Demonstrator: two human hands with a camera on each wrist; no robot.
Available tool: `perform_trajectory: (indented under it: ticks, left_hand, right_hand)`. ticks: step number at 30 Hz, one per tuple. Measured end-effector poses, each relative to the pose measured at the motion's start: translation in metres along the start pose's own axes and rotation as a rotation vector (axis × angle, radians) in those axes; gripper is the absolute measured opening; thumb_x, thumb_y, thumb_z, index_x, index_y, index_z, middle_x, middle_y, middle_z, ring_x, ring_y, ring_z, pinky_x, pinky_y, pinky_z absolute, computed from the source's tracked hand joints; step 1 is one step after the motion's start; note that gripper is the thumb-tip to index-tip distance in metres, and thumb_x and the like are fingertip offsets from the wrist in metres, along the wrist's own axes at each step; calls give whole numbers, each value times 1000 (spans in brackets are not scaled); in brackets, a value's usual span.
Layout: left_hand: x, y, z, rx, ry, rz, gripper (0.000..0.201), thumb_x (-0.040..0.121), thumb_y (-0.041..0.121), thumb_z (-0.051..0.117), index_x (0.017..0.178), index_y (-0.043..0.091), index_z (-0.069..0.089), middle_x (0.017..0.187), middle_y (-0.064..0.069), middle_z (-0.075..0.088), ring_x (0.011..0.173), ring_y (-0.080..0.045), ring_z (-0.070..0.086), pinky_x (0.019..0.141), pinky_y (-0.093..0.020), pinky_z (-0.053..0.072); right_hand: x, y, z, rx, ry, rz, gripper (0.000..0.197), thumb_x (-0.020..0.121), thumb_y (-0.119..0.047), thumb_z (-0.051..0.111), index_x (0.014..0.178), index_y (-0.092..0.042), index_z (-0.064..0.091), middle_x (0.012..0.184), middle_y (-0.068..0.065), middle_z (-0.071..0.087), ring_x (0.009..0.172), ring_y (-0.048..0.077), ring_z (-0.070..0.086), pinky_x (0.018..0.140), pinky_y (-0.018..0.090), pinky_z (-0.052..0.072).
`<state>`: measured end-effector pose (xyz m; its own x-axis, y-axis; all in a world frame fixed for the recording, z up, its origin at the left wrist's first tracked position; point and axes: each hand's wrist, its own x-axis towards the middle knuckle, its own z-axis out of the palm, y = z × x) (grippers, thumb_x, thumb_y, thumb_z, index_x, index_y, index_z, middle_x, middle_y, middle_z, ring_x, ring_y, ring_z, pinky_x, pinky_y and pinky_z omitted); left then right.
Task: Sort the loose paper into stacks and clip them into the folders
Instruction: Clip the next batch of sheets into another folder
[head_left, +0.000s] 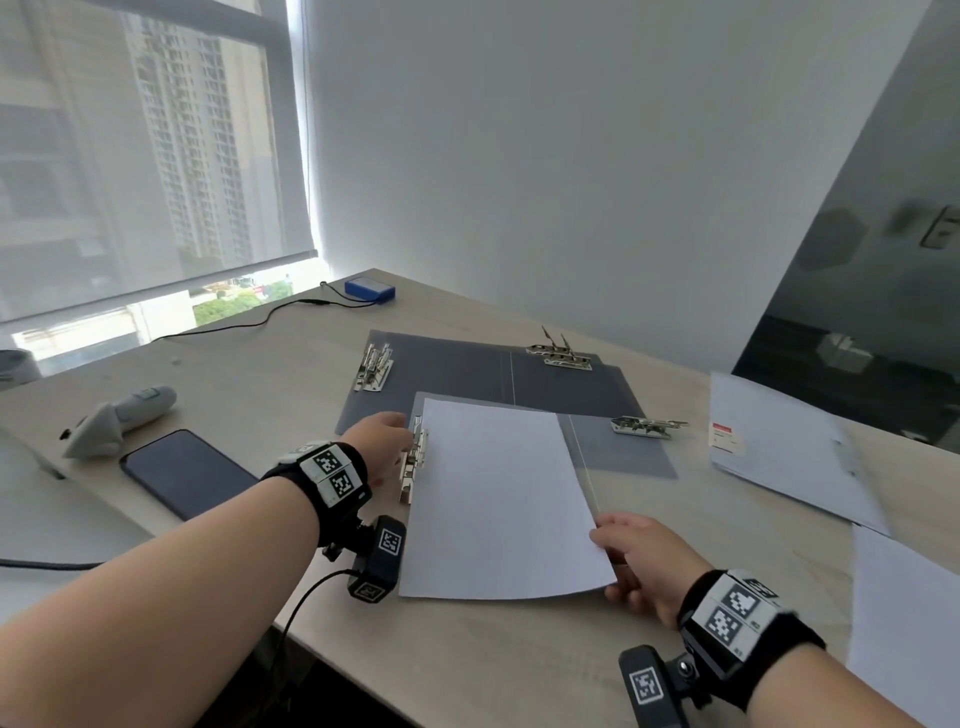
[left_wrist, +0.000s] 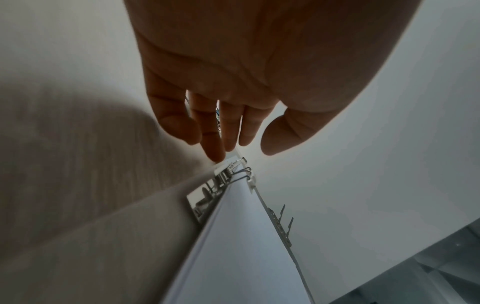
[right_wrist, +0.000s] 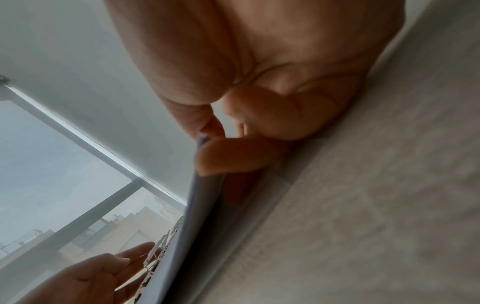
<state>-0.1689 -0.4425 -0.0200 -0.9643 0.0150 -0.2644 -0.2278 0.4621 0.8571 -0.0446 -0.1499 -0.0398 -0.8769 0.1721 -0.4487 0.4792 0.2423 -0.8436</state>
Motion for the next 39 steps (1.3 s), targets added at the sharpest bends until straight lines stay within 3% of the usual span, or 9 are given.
perform_trajectory:
  ticks: [3,14,18,21,25,30,32,35,39]
  left_hand:
    - [6,0,3,-33,-7,10,45,91,7,47,135,16,52,85,-3,58,80,-22,53,53,-21,36]
    - [15,-12,3,-119,-28,4,47,90,2,46,132,19,56,102,-5,60,73,-15,53,50,-21,37]
    - [14,-13,0,-165,-64,-7,52,89,-2,44,135,21,53,108,-1,58,85,-19,53,53,-23,37]
    - [13,-16,-3,-253,-91,24,57,89,-10,42,138,18,50,119,5,60,70,-13,53,51,-21,39]
    - [7,-21,-8,-364,-51,50,49,88,-6,48,128,20,57,118,1,68,93,-17,63,77,-32,51]
    - [-2,-26,-4,-439,-49,43,22,94,12,49,104,15,69,111,-9,70,102,-23,64,95,-39,50]
    - [-3,-29,-5,-268,-36,81,22,94,16,51,105,17,70,114,-7,68,102,-22,64,82,-33,52]
    - [-3,-29,-9,-29,-58,75,24,95,22,55,116,18,67,110,-2,67,80,-14,62,57,-23,44]
    - [-2,-28,-17,179,-166,-8,29,92,27,63,119,17,64,92,-3,70,66,-13,58,50,-20,41]
  right_hand:
    - [6,4,-1,-45,-8,-33,11,96,-11,52,94,-12,62,76,12,55,36,15,49,34,13,21]
    - [14,9,-2,-56,-21,-45,9,96,-13,55,103,-12,61,76,9,53,35,11,46,33,13,21]
    - [15,9,-2,-49,-2,-47,16,95,-15,57,111,-17,58,83,13,56,35,12,46,34,12,21]
    - [14,10,-2,-54,1,-58,15,95,-16,57,109,-19,58,74,12,55,35,12,45,35,13,21]
    - [13,9,-2,-59,3,-74,14,96,-16,58,109,-20,57,64,8,52,34,12,44,35,13,21]
    - [16,11,-3,-82,-5,-79,16,95,-19,58,112,-20,57,78,20,54,35,15,44,36,14,22]
    - [16,11,-3,-83,-11,-83,16,96,-18,58,111,-19,57,78,20,54,35,14,45,35,14,23]
    - [13,9,-3,-94,-12,-90,14,96,-19,58,110,-20,57,72,17,55,35,14,45,34,15,23]
    - [10,8,-2,-108,-9,-87,13,96,-18,57,109,-20,56,56,10,52,33,14,44,35,15,23]
